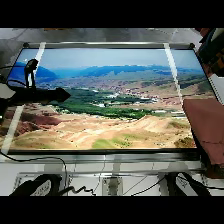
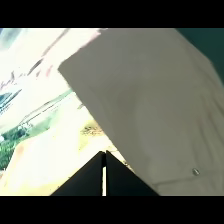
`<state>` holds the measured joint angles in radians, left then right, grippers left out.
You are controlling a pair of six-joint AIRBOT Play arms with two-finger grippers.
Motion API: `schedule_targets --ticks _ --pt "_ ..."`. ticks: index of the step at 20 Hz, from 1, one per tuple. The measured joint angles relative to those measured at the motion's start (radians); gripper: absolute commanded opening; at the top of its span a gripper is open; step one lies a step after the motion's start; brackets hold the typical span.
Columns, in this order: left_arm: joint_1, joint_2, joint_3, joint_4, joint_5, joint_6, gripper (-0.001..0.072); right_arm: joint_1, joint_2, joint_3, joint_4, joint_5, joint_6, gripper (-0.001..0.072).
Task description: Fold the clothes and pants, and hang the long-sleeved shirts on hangers.
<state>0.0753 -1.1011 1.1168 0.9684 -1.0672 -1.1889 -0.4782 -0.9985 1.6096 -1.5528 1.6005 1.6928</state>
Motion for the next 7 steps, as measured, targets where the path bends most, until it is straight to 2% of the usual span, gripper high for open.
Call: schedule_targets --ticks 4,7 --pt "0.000 0.000 0.000 0.000 0.000 0.000 0.0695 0.296 -0.057 0.000 -0.140 -0.037 -0.024 0.0016" --pt "0.000 0.000 0.000 0.000 0.000 0.000 0.0694 0.415 -0.104 0.000 -0.196 -0.047 -0.030 0.0017"
